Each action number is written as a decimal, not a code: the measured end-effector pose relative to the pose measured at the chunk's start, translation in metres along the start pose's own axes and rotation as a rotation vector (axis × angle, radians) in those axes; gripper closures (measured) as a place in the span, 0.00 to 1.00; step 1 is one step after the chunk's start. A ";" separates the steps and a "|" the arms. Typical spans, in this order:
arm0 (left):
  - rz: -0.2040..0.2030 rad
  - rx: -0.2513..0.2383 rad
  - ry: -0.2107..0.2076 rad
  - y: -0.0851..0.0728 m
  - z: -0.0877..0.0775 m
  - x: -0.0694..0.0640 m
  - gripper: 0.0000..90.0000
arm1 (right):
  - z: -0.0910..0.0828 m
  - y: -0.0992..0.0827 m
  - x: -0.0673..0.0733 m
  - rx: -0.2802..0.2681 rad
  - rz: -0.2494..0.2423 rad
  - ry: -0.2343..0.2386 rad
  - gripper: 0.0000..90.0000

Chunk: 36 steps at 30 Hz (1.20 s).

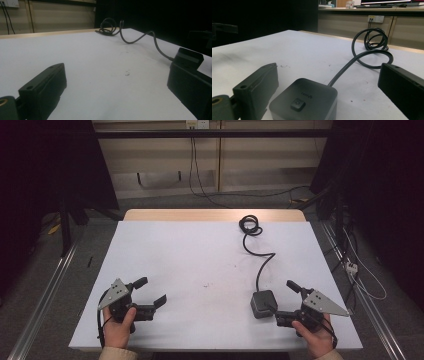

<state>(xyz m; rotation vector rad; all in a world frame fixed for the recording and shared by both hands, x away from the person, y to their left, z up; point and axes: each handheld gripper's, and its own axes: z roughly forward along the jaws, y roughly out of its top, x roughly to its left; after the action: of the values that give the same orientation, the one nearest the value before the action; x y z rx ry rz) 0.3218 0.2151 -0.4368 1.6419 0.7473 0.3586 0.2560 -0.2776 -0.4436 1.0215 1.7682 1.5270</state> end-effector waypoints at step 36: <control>0.008 0.000 -0.006 0.002 -0.001 0.000 0.02 | 0.003 0.004 0.001 0.000 -0.005 0.008 0.04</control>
<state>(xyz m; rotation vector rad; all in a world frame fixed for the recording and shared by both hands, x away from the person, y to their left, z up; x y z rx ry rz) 0.3222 0.2158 -0.4350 1.6454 0.7359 0.3591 0.2586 -0.2756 -0.4400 1.0113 1.7752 1.5295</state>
